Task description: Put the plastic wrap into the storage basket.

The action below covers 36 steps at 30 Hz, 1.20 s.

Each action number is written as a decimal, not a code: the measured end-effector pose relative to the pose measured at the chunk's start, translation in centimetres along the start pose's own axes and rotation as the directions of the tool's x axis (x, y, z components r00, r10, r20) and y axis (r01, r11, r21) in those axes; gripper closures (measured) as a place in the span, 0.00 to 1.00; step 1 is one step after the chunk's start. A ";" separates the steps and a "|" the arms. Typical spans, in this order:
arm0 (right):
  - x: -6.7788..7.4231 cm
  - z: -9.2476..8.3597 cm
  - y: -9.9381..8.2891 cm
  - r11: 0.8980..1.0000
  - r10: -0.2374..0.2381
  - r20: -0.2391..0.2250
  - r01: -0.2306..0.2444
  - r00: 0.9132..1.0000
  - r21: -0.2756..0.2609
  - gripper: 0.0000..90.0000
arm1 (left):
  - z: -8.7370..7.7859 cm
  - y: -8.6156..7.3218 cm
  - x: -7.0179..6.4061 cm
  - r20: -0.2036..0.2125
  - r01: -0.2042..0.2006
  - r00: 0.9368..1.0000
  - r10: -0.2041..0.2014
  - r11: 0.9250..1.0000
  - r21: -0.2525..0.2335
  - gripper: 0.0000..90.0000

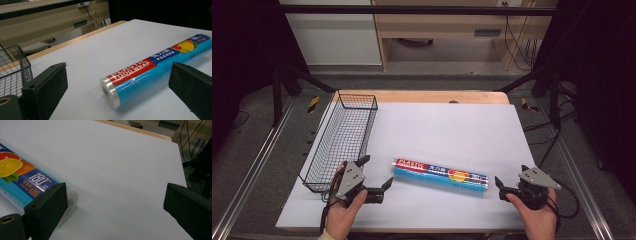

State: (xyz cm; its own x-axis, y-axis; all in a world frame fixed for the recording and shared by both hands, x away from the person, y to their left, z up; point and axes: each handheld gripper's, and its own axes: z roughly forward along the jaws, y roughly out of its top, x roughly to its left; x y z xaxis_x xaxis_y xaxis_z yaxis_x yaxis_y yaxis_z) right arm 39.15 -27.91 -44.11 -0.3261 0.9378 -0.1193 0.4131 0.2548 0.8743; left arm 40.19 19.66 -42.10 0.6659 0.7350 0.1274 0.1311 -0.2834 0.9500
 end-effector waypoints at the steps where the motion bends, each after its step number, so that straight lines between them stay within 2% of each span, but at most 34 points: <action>1: 0.1 0.0 0.0 1.000 -0.010 0.000 0.010 1.000 0.002 0.07 | 0.0 0.0 0.0 -0.001 0.001 1.000 -0.001 1.000 -0.001 0.02; 9: 0.1 -0.1 0.3 1.000 -0.028 -0.015 0.028 0.999 -0.003 0.06 | 0.0 0.0 -0.1 0.004 -0.003 1.000 0.003 1.000 -0.001 0.02; 10: 0.2 -0.1 0.4 0.999 -0.038 -0.018 0.038 0.999 -0.006 0.06 | -0.1 0.0 0.0 0.003 -0.001 1.000 0.001 1.000 -0.002 0.02; 12: 0.5 0.0 1.0 0.996 -0.083 -0.051 0.083 0.995 0.009 0.06 | -0.1 0.0 0.0 0.004 0.001 1.000 -0.001 1.000 -0.001 0.02; 13: 0.5 0.0 1.0 0.996 -0.083 -0.051 0.083 0.995 0.009 0.06 | -0.1 0.0 0.1 0.004 0.003 1.000 -0.003 1.000 -0.001 0.02; 15: 0.8 0.1 1.7 0.993 -0.112 -0.084 0.114 0.990 0.019 0.06 | -0.1 0.1 0.1 0.006 0.000 1.000 0.000 1.000 -0.002 0.02; 17: 1.2 0.2 2.7 0.986 -0.158 -0.126 0.162 0.979 0.026 0.07 | -0.1 0.1 0.0 0.011 0.001 1.000 -0.001 1.000 0.000 0.02; 18: 1.7 0.3 4.0 0.976 -0.208 -0.169 0.215 0.963 0.022 0.07 | -0.1 0.1 0.0 0.014 0.002 1.000 -0.002 1.000 0.002 0.02; 19: 2.1 0.4 4.7 0.969 -0.237 -0.193 0.247 0.952 0.024 0.07 | 0.0 0.1 0.0 0.017 0.001 1.000 -0.001 1.000 0.005 0.02; 20: 2.1 0.4 4.7 0.969 -0.237 -0.193 0.247 0.952 0.024 0.07 | 0.0 0.1 0.0 0.021 -0.001 1.000 0.001 1.000 0.008 0.02; 21: 2.5 0.5 5.4 0.960 -0.268 -0.216 0.280 0.939 0.025 0.07 | 0.0 0.1 -0.1 0.025 -0.001 1.000 0.000 1.000 0.011 0.02; 22: 2.9 0.7 6.1 0.950 -0.297 -0.244 0.312 0.923 0.027 0.07 | 0.0 0.1 -0.1 0.026 -0.001 1.000 0.001 1.000 0.012 0.02; 23: 3.6 1.2 7.2 0.935 -0.332 -0.292 0.354 0.897 0.025 0.08 | 0.0 0.1 -0.1 0.028 -0.002 1.000 0.002 1.000 0.011 0.02; 27: 4.7 2.7 8.6 0.899 -0.390 -0.380 0.436 0.839 0.041 0.08 | 0.0 0.1 -0.1 0.034 -0.006 0.999 0.006 1.000 0.012 0.02; 28: 4.7 2.7 8.6 0.899 -0.390 -0.380 0.436 0.839 0.041 0.08 | 0.0 0.1 -0.1 0.034 -0.007 0.999 0.007 1.000 0.013 0.02; 29: 5.1 3.6 8.9 0.884 -0.409 -0.405 0.465 0.818 0.046 0.09 | 0.0 0.1 0.0 0.035 -0.006 0.999 0.005 1.000 0.014 0.02; 30: 5.3 4.1 9.1 0.880 -0.406 -0.428 0.471 0.808 0.054 0.09 | 0.1 0.1 0.0 0.036 -0.007 0.999 0.006 1.000 0.016 0.02; 31: 5.3 4.1 9.1 0.880 -0.406 -0.428 0.471 0.808 0.054 0.09 | 0.1 0.1 0.0 0.036 -0.007 0.999 0.006 1.000 0.016 0.02; 33: 5.9 5.5 9.2 0.866 -0.405 -0.481 0.495 0.777 0.071 0.11 | 0.0 0.1 0.0 0.036 -0.008 0.999 0.007 1.000 0.016 0.02; 34: 5.9 5.5 9.2 0.866 -0.405 -0.481 0.495 0.777 0.071 0.11 | 0.0 0.1 0.0 0.036 -0.008 0.999 0.007 1.000 0.015 0.02; 36: 6.3 6.3 9.1 0.859 -0.392 -0.521 0.505 0.758 0.088 0.12 | 0.0 0.1 0.0 0.037 -0.009 0.999 0.008 1.000 0.016 0.02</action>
State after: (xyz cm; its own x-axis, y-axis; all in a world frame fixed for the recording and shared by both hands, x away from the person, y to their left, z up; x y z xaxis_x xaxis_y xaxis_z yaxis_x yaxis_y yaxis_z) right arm 46.21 -18.17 -39.82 -0.8525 0.4877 -0.1881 0.2649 0.7133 0.6489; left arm 40.24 19.59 -41.99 0.6938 0.7092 0.1247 0.1370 -0.3000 0.9440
